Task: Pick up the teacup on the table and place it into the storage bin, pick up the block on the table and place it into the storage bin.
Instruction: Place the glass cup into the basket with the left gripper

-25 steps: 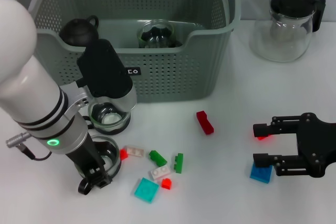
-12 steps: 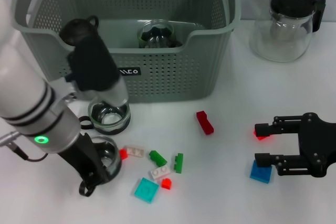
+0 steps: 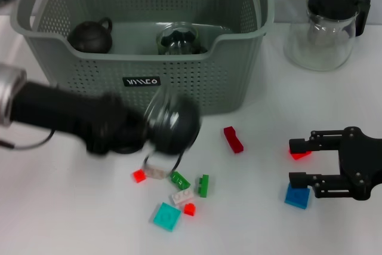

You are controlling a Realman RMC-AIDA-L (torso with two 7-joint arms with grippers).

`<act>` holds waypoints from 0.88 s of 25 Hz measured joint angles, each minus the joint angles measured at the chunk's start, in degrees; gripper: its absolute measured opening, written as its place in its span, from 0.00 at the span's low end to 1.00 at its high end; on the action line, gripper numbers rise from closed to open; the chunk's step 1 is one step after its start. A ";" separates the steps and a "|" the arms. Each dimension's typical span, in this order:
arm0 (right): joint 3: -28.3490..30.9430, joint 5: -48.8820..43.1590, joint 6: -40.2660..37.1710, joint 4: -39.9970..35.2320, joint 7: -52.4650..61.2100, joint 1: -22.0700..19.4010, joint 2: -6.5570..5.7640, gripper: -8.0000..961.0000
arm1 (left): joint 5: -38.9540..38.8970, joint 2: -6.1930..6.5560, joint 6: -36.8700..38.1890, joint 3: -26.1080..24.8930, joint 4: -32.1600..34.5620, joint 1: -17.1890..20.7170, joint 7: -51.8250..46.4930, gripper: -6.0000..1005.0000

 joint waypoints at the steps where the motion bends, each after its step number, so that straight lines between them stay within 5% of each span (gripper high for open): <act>1: 0.01 0.00 -0.03 0.00 0.11 0.01 0.00 0.71 | -4.56 0.44 -0.19 -0.85 -1.87 -0.07 0.08 0.06; 6: 0.04 0.04 -0.21 0.00 0.49 0.02 -0.04 0.71 | -15.51 -0.28 -9.31 -4.99 -1.65 -2.44 -5.68 0.07; 12: 0.10 0.06 -0.21 -0.01 0.50 0.02 0.04 0.71 | -11.59 3.12 -28.44 -0.95 -1.84 -9.36 -16.10 0.09; 14: 0.10 0.07 -0.24 0.00 0.50 -0.06 0.03 0.71 | -4.76 5.79 -37.91 3.39 -6.30 -15.67 -23.53 0.10; 16: 0.21 0.08 -0.23 0.00 0.31 -0.03 0.25 0.72 | 1.35 6.71 -43.26 5.74 -9.58 -19.07 -27.54 0.10; 22: 0.33 0.10 -0.23 0.01 0.45 1.07 0.54 0.72 | 18.26 6.50 -52.64 9.28 -17.54 -25.99 -34.42 0.12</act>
